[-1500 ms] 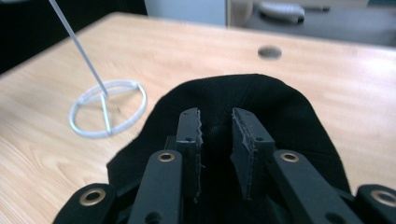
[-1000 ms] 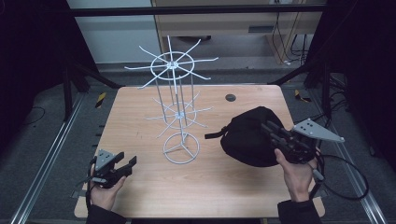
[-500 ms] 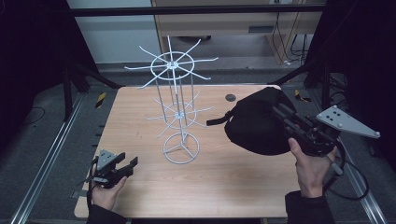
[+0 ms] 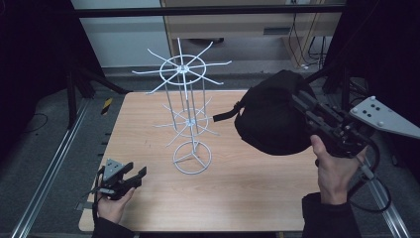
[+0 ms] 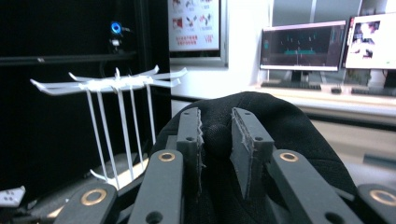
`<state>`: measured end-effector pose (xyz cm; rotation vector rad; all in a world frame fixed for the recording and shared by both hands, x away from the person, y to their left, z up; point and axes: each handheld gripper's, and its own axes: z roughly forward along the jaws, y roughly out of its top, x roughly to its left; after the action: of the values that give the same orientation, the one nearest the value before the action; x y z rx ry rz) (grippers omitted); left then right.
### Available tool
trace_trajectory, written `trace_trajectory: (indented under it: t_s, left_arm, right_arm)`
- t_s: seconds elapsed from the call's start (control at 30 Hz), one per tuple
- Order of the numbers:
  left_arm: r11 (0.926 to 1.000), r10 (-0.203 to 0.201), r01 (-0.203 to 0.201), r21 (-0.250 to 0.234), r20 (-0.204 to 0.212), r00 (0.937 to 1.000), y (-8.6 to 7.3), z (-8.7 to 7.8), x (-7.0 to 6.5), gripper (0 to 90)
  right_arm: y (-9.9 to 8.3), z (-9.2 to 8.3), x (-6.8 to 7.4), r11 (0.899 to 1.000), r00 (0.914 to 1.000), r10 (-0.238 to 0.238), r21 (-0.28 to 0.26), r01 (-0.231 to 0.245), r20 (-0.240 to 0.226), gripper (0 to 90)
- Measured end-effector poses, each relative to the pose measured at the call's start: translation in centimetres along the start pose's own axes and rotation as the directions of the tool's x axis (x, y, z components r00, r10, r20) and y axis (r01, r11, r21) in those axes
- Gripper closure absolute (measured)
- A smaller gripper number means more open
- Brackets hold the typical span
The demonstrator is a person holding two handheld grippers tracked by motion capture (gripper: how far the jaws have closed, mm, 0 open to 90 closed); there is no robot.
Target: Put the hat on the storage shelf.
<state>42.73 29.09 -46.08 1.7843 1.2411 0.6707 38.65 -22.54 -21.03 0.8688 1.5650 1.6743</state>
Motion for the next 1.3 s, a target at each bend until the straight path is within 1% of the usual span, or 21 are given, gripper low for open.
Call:
trace_trajectory:
  t_s: [0.03, 0.07, 0.13, 0.23, 0.33, 0.37, 0.53, 0.73, 0.8, 0.83, 0.9, 0.93, 0.97, 1.1, 1.3]
  left_arm:
    - [1.0, 0.002, -0.002, 0.001, 0.0, 1.0, 0.0, 0.0, 0.0, 42.6]
    - [1.0, 0.003, -0.003, 0.003, -0.001, 1.0, 0.0, 0.0, -0.1, 42.6]
    - [1.0, 0.004, -0.004, 0.004, 0.0, 1.0, 0.0, 0.0, -0.1, 42.6]
    - [1.0, 0.004, -0.004, 0.005, 0.001, 1.0, 0.0, 0.0, -0.1, 42.6]
    - [1.0, 0.004, -0.004, 0.004, 0.0, 1.0, 0.0, 0.1, -0.1, 42.6]
    - [1.0, 0.004, -0.004, 0.005, 0.001, 1.0, 0.0, 0.1, -0.1, 42.6]
    - [1.0, 0.006, -0.006, 0.006, 0.001, 1.0, 0.0, 0.1, -0.1, 42.6]
    - [0.9999, 0.01, -0.01, 0.007, 0.0, 0.9999, 0.0, 0.1, -0.1, 42.6]
    - [0.9999, 0.009, -0.009, 0.006, 0.001, 1.0, 0.0, 0.1, -0.1, 42.6]
    - [0.9999, 0.009, -0.009, 0.006, 0.001, 1.0, 0.0, 0.1, -0.1, 42.6]
    - [0.9999, 0.011, -0.011, 0.008, 0.0, 0.9999, 0.0, 0.1, -0.1, 42.6]
    - [0.9999, 0.011, -0.011, 0.008, 0.0, 0.9999, 0.0, 0.1, -0.1, 42.6]
    - [0.9999, 0.012, -0.012, 0.007, 0.001, 0.9999, 0.0, 0.2, -0.2, 42.6]
    - [0.9999, 0.013, -0.013, 0.01, 0.002, 0.9999, 0.0, 0.2, -0.2, 42.6]
    - [0.9998, 0.015, -0.015, 0.011, 0.002, 0.9999, -0.1, 0.2, -0.2, 42.6]
  right_arm:
    - [0.3, 0.0, 0.1, 1.0, 1.0, -0.001, -0.008, 0.001, -0.003, 73.7]
    - [1.0, -0.2, 0.4, 0.999, 0.9999, -0.005, -0.033, 0.005, -0.009, 73.7]
    - [1.6, -0.2, 0.7, 0.999, 0.9998, -0.01, -0.048, 0.009, -0.017, 73.8]
    - [2.3, 0.1, 1.2, 0.998, 0.9995, -0.022, -0.051, 0.021, -0.021, 73.8]
    - [2.6, 0.4, 1.5, 0.998, 0.9992, -0.032, -0.051, 0.031, -0.024, 73.8]
    - [2.9, 0.8, 1.6, 0.998, 0.999, -0.036, -0.053, 0.034, -0.026, 73.9]
    - [3.8, 1.3, 1.7, 0.997, 0.9992, -0.031, -0.07, 0.03, -0.025, 73.9]
    - [4.9, 1.6, 1.8, 0.995, 0.9991, -0.028, -0.094, 0.025, -0.033, 73.9]
    - [5.6, 1.6, 1.9, 0.993, 0.999, -0.035, -0.112, 0.031, -0.029, 73.9]
    - [5.6, 1.6, 1.9, 0.993, 0.999, -0.035, -0.112, 0.031, -0.029, 73.9]
    - [6.5, 1.4, 1.9, 0.991, 0.9992, -0.033, -0.134, 0.03, -0.023, 73.9]
    - [6.5, 1.4, 1.9, 0.991, 0.9992, -0.033, -0.134, 0.03, -0.023, 73.9]
    - [7.1, 1.3, 2.0, 0.988, 0.9991, -0.035, -0.149, 0.031, -0.023, 73.9]
    - [7.7, 1.3, 2.1, 0.987, 0.9989, -0.043, -0.159, 0.04, -0.018, 73.9]
    - [9.1, 1.4, 2.7, 0.981, 0.9983, -0.051, -0.188, 0.045, -0.028, 73.9]
